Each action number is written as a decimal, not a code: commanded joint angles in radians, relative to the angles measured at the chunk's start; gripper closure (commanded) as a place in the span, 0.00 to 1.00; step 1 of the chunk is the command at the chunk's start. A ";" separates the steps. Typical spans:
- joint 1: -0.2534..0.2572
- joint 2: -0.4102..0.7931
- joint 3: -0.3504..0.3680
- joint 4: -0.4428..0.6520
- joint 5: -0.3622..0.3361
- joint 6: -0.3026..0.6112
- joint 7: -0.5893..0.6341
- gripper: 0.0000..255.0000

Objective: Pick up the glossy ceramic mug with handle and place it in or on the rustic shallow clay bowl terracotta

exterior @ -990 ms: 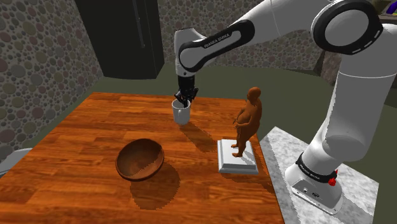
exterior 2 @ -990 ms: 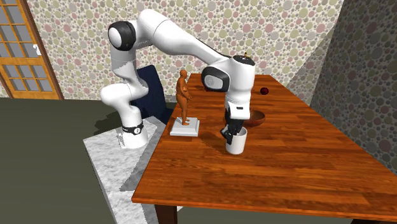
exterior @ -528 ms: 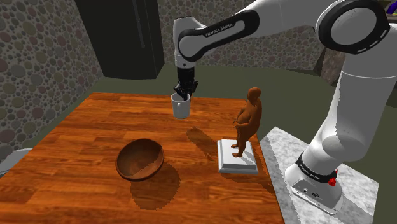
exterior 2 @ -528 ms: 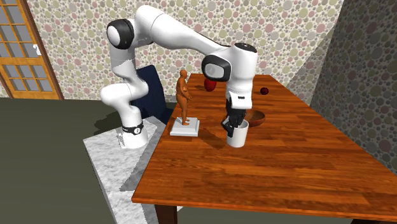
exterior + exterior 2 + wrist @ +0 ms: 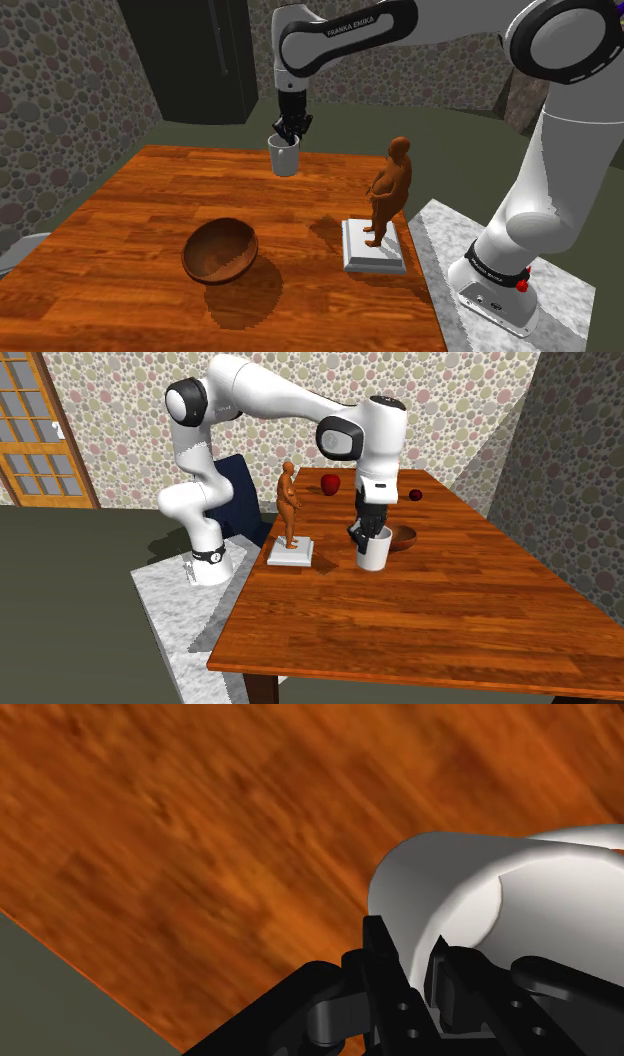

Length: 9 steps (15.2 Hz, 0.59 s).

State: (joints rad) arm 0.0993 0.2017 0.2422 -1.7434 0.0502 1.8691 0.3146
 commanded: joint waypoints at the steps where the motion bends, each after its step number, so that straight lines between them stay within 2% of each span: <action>1: 0.000 -0.002 0.000 0.026 0.000 -0.028 0.002 1.00; 8: 0.000 -0.012 0.001 0.102 0.002 -0.114 0.007 1.00; 9: 0.013 -0.013 0.010 0.102 0.002 -0.113 0.029 1.00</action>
State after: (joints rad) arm 0.1060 0.1904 0.2476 -1.6462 0.0515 1.7621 0.3320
